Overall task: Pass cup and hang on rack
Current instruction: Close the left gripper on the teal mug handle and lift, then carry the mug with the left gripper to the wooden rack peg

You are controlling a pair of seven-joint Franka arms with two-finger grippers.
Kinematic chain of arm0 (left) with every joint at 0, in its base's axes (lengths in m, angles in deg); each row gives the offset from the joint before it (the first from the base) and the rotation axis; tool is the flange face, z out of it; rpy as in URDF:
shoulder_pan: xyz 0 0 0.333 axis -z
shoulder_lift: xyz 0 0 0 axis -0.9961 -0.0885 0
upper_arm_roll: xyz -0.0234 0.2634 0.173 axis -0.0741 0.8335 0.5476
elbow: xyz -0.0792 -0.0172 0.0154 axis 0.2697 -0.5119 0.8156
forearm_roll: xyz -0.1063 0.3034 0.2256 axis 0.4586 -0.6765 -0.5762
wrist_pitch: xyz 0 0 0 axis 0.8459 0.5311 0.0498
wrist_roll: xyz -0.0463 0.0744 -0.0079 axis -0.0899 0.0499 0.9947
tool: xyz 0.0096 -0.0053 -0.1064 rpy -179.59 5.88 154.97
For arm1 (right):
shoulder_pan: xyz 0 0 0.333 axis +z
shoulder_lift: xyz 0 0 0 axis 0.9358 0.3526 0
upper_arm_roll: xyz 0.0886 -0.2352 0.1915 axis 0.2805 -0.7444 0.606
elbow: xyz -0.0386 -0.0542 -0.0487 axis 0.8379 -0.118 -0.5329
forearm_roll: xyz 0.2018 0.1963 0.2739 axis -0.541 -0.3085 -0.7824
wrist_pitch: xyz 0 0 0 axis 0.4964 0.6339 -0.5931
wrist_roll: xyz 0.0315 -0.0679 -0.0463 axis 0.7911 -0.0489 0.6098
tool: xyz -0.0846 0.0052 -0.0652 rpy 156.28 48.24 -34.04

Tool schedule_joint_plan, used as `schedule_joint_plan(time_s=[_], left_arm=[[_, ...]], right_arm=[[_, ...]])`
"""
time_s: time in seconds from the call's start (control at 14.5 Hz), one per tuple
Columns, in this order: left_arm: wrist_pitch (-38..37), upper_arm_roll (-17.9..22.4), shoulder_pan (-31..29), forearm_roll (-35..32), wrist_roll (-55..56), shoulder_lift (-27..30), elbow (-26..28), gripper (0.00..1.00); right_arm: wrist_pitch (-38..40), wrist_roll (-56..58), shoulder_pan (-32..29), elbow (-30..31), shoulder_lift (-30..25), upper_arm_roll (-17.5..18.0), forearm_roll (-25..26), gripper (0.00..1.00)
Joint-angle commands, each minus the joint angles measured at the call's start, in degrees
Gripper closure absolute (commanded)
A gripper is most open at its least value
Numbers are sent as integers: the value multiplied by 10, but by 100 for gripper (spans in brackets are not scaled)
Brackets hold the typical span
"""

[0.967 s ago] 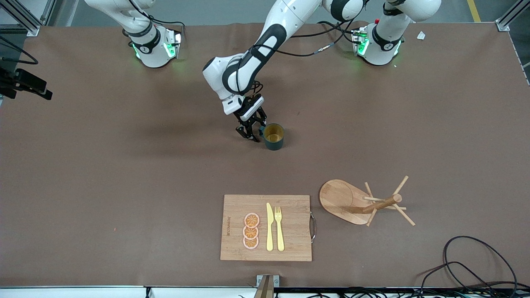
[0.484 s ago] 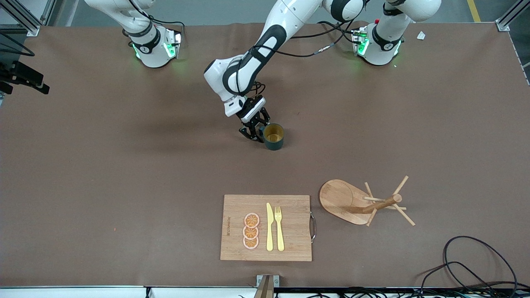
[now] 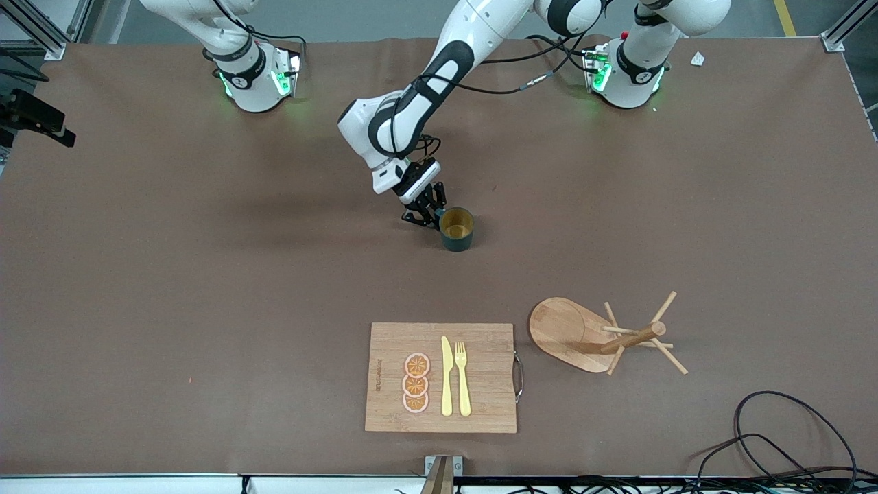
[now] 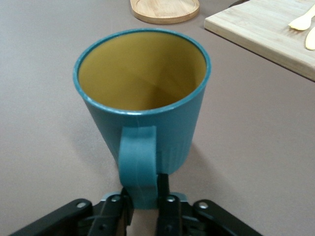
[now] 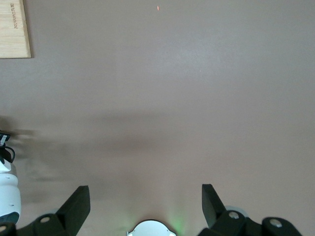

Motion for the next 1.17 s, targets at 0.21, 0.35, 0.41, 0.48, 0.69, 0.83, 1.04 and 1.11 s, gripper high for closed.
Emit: schedule_joint_plan(time_s=[0.21,0.35,0.41,0.48,0.69,0.83,1.04,1.11], left_arm=[[-4,0,-12,-2,-52,32,0,99],[-5,-2,-48,47,-77,72,-1,99],[-5,-2,-63,78,-107,91,-1,99],[-5,-2,-75,111,-132,113,0,99],[-5,-3,-145,208,-187,169,0,99],[-4,-3,-191,283,-240,206,0,99],[-3,-3,-256,368,-296,243,1,99],[-3,-3,-278,399,-311,248,1,99]], right_arm=[[22,2,-6,0,-7,5,5,0],[29,3,-6,0,-7,5,5,0],[30,3,-6,0,-7,5,5,0],[30,4,-6,0,-7,5,5,0],[30,4,-5,0,-7,5,5,0],[29,4,-5,0,-7,5,5,0],[29,4,-5,0,-7,5,5,0],[29,4,-4,0,-7,5,5,0]])
